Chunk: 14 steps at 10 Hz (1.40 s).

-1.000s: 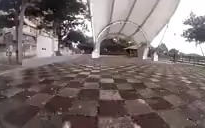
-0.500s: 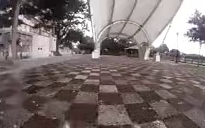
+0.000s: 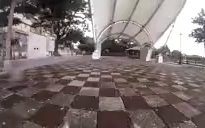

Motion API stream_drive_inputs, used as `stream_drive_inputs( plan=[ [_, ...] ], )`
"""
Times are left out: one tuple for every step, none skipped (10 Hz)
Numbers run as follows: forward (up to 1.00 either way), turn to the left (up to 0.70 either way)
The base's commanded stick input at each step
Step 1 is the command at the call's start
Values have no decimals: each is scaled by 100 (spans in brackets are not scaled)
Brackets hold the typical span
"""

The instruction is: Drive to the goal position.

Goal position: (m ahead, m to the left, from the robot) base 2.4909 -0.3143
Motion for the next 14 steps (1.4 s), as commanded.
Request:
stream_drive_inputs(
  plan=[
    [100,0],
    [100,0],
    [100,0],
    [100,0],
    [100,0],
    [100,0],
    [100,0],
    [100,0],
    [100,0],
    [100,0],
    [100,0],
    [100,0],
    [100,0],
    [100,0]
  ],
)
